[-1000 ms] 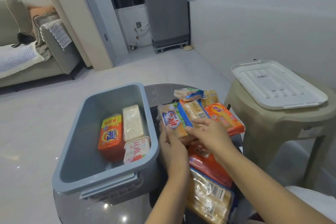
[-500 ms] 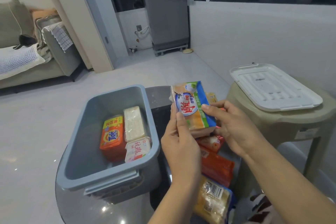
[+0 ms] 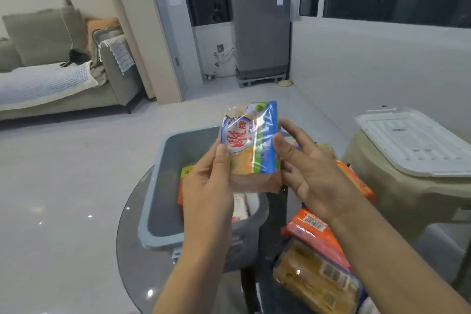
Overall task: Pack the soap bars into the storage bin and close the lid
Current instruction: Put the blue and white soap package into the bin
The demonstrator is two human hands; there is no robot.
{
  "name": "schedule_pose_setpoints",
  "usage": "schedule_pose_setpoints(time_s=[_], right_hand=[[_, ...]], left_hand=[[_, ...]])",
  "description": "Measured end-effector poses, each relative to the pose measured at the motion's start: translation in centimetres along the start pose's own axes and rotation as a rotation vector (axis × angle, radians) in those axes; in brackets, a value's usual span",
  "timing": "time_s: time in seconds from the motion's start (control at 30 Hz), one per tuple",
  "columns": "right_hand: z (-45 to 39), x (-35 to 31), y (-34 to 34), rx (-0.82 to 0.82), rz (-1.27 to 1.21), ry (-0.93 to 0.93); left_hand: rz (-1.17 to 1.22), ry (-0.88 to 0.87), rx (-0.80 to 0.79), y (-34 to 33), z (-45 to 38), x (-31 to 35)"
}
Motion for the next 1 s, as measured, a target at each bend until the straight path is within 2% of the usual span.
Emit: schedule_pose_setpoints(time_s=[0.17,0.3,0.43,0.6,0.77,0.87,1.0], right_hand=[[-2.6,2.3,-4.2,-0.100,0.151,-0.095],[-4.7,4.0,-7.5,-0.209,0.287,-0.186],[-6.3,5.7,-10.0,-0.325,0.187,-0.316],[-7.0,7.8,-10.3,-0.380,0.210,-0.490],[-7.7,8.2,-8.9,-0.352,0.395,-0.601],[-7.3,9.6,-8.8,-0.379,0.588,-0.656],[-6.5,12.9,-8.7,-0.447,0.776,-0.779]], left_hand=[[0.085,0.167,0.032,4.9,-1.7,0.3],[0.073,0.177,0.084,8.5,-2.5,0.9],[0.086,0.194,0.068,10.0,-2.4,0.8],[-0.211,0.130,-0.062,11.1,-2.3,1.0],[-0.618,-0.027,-0.074,12.1,-3.2,1.7],[-0.543,0.033,-0.106,12.2,-3.5,0.8],[-0.563,0.092,-0.023,13.3,-3.7,-1.1]])
Point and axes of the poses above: each hand's wrist, its own z-axis away from the middle knuckle, its own y-axis out of the back of the hand, x = y × z, the point moved 10 cm from there along -z, towards the middle knuckle, and after that the axes turned 5 degrees about -y, right-handed, at the moved point
